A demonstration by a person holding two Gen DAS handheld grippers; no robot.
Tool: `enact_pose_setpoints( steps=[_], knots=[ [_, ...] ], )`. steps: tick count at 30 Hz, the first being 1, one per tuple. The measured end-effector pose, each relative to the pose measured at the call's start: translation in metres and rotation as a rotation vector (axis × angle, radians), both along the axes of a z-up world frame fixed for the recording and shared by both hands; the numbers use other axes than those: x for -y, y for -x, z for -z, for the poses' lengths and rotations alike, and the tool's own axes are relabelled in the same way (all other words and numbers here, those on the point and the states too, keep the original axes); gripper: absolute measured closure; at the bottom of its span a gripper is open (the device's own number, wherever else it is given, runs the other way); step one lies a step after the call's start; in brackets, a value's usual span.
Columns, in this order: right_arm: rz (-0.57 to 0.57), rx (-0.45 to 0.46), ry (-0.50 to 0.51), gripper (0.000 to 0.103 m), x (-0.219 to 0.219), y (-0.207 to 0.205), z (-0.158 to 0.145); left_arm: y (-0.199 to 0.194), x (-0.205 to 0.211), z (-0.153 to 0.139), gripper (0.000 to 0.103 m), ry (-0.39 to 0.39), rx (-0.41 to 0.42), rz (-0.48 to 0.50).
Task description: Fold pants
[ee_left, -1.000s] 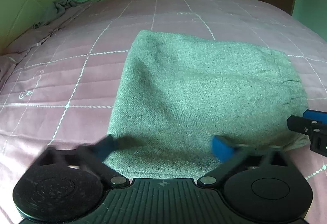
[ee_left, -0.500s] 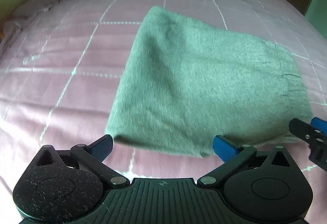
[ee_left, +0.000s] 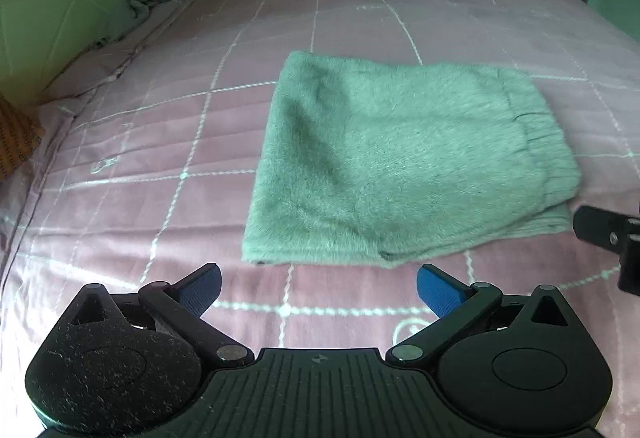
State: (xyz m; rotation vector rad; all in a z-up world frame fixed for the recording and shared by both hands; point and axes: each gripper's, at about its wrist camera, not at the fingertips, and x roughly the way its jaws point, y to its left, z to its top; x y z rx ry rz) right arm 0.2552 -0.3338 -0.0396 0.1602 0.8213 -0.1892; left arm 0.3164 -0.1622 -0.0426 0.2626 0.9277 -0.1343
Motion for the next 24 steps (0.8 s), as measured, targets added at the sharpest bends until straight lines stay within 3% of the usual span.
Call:
enact_pose_setpoints(
  steps=[4,12,17,24],
  knots=[
    [0.009,0.015,-0.053,0.007,0.000,0.031,-0.017,0.033,-0.013,-0.026,0.000,0.057,0.028,0.012],
    [-0.032,0.019,-0.092,0.000,-0.023,0.102,-0.055,0.109,-0.042,-0.077,0.000,0.116,0.082,0.036],
    [-0.065,0.153,-0.058,0.000,-0.040,0.165,-0.092,0.170,-0.060,-0.109,0.000,0.121,0.168,0.040],
    [-0.003,0.320,0.039,0.000,-0.060,0.242,-0.117,0.241,-0.082,-0.134,0.000,0.182,0.251,0.009]
  ],
)
